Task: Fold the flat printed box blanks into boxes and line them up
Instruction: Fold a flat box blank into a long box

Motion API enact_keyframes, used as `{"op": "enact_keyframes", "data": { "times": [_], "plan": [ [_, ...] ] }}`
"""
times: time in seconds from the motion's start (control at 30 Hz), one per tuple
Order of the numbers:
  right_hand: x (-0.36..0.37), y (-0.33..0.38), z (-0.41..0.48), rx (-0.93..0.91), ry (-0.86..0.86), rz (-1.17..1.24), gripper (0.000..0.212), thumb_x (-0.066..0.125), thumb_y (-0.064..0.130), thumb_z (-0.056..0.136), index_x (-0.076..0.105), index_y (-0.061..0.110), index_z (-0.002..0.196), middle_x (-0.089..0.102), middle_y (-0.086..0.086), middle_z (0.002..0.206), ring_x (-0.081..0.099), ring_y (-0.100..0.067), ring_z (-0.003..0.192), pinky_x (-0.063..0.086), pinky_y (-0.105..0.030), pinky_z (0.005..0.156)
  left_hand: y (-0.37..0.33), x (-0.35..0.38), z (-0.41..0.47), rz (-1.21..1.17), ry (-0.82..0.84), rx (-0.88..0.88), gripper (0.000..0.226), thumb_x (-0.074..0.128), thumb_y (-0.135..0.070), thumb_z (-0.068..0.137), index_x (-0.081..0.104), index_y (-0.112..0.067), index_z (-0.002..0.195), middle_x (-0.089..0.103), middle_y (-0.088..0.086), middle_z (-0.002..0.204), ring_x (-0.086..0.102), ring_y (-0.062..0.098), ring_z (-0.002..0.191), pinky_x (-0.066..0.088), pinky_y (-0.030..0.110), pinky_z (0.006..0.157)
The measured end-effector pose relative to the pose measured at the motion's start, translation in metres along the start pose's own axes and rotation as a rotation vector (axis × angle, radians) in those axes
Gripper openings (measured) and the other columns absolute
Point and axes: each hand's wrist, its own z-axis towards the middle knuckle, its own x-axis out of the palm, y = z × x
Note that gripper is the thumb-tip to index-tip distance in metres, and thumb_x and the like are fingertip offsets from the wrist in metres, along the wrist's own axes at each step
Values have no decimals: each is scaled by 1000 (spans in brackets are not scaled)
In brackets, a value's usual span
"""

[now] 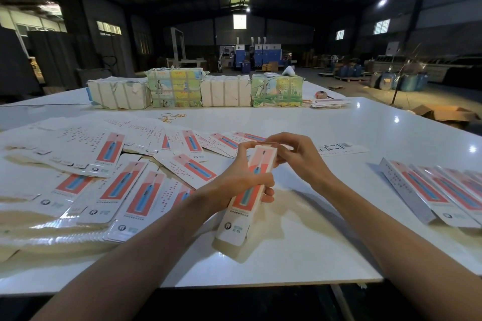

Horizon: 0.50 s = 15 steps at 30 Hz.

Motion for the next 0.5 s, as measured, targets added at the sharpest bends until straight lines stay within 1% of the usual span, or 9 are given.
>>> {"op": "enact_keyframes", "data": {
  "times": [0.03,0.07,0.1,0.13,0.17,0.2,0.3,0.4,0.5],
  "plan": [
    [0,0,0,35,17,46,20,59,5,105,78,10,108,81,-2,104,78,-23,93,62,-29,69,0,0,0,18,-2,2,90,85,-17,80,25,-61,131,69,14,112,80,29,83,63,34,63],
    [0,1,0,90,36,126,18,60,11,106,78,9,110,81,-5,106,78,-24,98,62,-29,71,0,0,0,37,-8,7,91,85,-17,80,24,-62,131,69,13,112,81,27,82,63,33,63],
    [-1,3,0,152,55,223,21,61,21,107,77,8,112,80,-8,108,77,-26,101,62,-29,74,0,0,1,54,-18,15,91,85,-18,80,23,-63,130,69,11,111,81,26,81,63,32,62],
    [-1,4,0,206,68,306,29,62,30,107,77,6,113,80,-12,109,77,-28,102,62,-30,75,0,-1,0,71,-25,23,91,85,-18,80,23,-64,129,68,10,111,81,25,80,63,32,62],
    [-2,4,0,243,75,353,34,63,35,106,77,4,114,79,-15,110,77,-29,101,63,-31,76,0,-1,0,88,-28,32,90,85,-19,80,23,-66,125,69,9,110,81,25,80,63,32,62],
    [-3,4,0,267,78,374,33,66,34,104,77,4,113,79,-17,109,78,-29,99,63,-31,75,0,0,0,102,-30,40,88,85,-20,79,23,-68,120,69,9,108,81,25,79,63,32,62],
    [-5,4,2,354,70,432,20,74,21,99,79,5,109,79,-19,108,79,-29,96,63,-32,72,1,0,-1,127,-40,55,86,85,-18,80,25,-73,109,69,10,108,80,24,77,62,30,59],
    [-7,3,3,413,42,467,13,74,11,96,81,5,106,79,-20,108,79,-29,93,65,-34,71,1,0,-1,152,-51,75,97,85,-15,82,22,-86,98,65,8,111,80,20,76,61,27,57],
    [-7,3,5,432,16,463,16,72,5,96,78,0,110,79,-21,108,78,-29,89,65,-36,71,2,2,1,143,-48,91,97,86,-14,80,22,-84,101,62,9,114,80,21,75,61,28,57]
  ]
}}
